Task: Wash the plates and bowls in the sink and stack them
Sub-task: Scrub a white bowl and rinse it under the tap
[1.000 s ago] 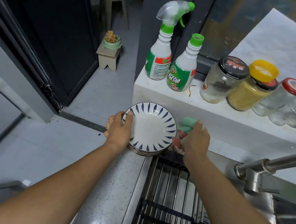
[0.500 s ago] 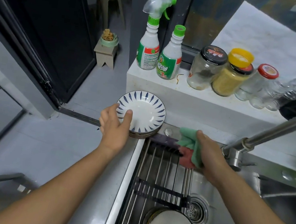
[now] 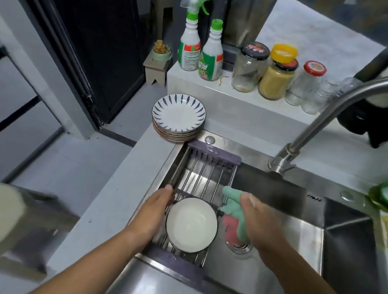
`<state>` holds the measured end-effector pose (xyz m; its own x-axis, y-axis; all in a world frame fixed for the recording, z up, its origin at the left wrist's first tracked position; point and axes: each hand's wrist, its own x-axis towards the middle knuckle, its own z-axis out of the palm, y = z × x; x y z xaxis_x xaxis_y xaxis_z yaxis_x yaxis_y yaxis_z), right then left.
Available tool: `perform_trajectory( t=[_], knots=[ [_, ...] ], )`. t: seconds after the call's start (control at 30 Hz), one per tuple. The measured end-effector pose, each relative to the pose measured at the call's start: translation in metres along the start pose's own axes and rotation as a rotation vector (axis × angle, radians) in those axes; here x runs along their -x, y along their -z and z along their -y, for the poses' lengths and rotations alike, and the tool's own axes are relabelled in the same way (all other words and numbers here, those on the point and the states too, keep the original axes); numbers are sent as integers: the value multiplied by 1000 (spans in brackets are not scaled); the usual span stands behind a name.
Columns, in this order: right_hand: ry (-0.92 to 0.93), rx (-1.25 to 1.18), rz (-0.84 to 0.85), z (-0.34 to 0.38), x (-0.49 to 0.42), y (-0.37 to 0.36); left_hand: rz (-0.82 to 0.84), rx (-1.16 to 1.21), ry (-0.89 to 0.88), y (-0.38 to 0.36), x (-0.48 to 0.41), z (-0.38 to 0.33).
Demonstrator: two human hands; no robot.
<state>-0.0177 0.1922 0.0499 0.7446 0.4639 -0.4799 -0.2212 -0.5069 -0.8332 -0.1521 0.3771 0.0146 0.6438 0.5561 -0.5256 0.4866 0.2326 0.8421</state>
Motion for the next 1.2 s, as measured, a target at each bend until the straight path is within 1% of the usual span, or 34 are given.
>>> perform_trajectory(
  t=[0.1, 0.2, 0.3, 0.43, 0.53, 0.63, 0.77, 0.87, 1.0, 1.2],
  knots=[
    [-2, -151, 64, -1, 16, -9, 3, 13, 18, -5, 20, 3],
    [-20, -192, 96, -2, 27, -20, 32, -1, 12, -7, 33, 11],
    [-19, -209, 51, -3, 31, -30, 73, 22, 3, -7, 39, 15],
    [32, -108, 7, -8, 33, -37, 125, 57, -7, -9, 39, 19],
    [27, -70, -44, -8, 37, -42, 129, 86, -11, -9, 38, 25],
    [21, -84, -87, -10, 36, -46, 120, 85, 3, -14, 40, 27],
    [10, -104, -162, -10, 36, -55, 141, 145, -9, -19, 42, 29],
    [14, -115, -195, -10, 37, -61, 110, 138, 6, -23, 45, 25],
    [-5, -146, -240, -13, 38, -60, 97, 206, 26, -23, 42, 23],
    [2, -359, -312, -3, 47, -51, 140, 258, -28, -19, 39, 0]
  ],
)
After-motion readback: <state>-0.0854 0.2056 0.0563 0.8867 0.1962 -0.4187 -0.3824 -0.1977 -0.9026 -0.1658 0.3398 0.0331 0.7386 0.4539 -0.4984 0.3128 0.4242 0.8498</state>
